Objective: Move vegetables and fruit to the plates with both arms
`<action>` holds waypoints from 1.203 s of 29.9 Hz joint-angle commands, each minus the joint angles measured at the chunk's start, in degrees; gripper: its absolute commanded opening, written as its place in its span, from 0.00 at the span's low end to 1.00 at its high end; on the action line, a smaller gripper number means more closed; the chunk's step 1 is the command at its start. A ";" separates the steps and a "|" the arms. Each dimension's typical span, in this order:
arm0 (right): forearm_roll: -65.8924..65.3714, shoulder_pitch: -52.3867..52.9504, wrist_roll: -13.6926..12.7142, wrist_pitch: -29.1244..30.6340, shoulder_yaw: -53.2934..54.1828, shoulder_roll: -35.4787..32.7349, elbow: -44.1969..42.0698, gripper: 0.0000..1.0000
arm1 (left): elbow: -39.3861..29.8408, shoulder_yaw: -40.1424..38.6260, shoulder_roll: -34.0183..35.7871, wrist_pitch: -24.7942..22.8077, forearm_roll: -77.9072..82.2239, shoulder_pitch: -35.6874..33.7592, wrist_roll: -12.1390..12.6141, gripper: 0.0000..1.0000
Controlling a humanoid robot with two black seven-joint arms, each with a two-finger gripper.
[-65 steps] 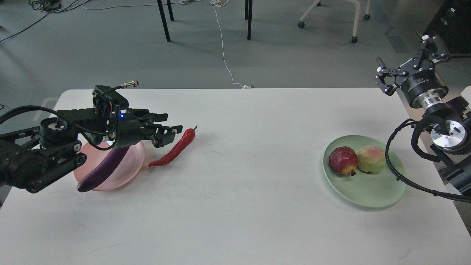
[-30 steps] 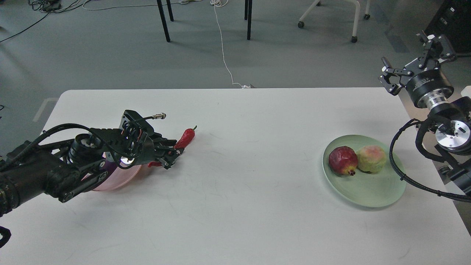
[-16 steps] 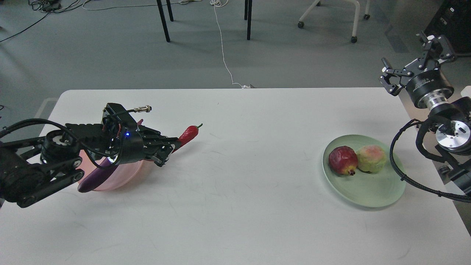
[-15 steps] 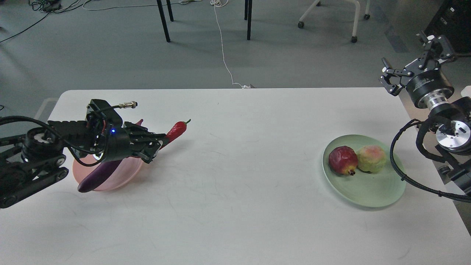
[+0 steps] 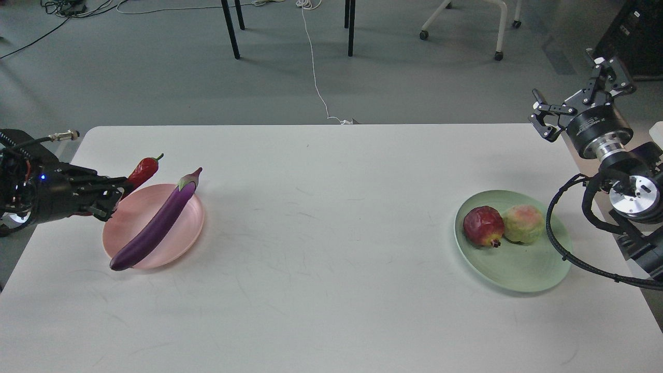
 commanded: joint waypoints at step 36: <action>-0.67 1.28 0.08 -0.62 6.79 0.27 -0.87 0.99 | 13.51 -28.44 -24.14 2.32 -83.74 1.15 0.38 0.98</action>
